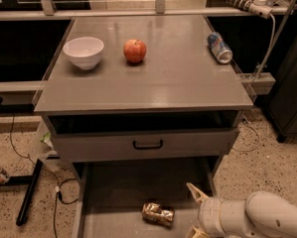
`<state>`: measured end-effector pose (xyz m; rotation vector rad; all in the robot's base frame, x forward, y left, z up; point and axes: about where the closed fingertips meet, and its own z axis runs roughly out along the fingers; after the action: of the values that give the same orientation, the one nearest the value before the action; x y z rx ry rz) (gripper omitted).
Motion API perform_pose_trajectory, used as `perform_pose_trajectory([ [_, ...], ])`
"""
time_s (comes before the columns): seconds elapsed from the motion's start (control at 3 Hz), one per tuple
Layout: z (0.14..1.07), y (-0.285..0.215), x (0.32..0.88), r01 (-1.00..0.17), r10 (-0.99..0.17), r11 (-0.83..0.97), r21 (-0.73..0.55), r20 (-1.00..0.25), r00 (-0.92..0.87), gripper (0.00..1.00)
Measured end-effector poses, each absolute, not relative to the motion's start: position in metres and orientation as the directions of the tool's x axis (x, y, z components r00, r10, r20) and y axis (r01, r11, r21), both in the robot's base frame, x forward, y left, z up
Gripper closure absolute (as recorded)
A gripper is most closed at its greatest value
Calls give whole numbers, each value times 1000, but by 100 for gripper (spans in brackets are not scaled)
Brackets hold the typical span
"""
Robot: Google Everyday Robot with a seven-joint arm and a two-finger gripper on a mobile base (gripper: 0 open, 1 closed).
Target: Pick orange can from middle drawer and place on counter
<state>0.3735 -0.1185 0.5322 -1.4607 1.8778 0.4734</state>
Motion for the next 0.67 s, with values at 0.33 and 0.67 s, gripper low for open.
perform_pose_trajectory([
  [0.33,506,-95,372,-953,-723,248,-175,-688,-62,0],
  [0.67,471,-87,400,-939,-741,249,-236,-671,-28,0],
])
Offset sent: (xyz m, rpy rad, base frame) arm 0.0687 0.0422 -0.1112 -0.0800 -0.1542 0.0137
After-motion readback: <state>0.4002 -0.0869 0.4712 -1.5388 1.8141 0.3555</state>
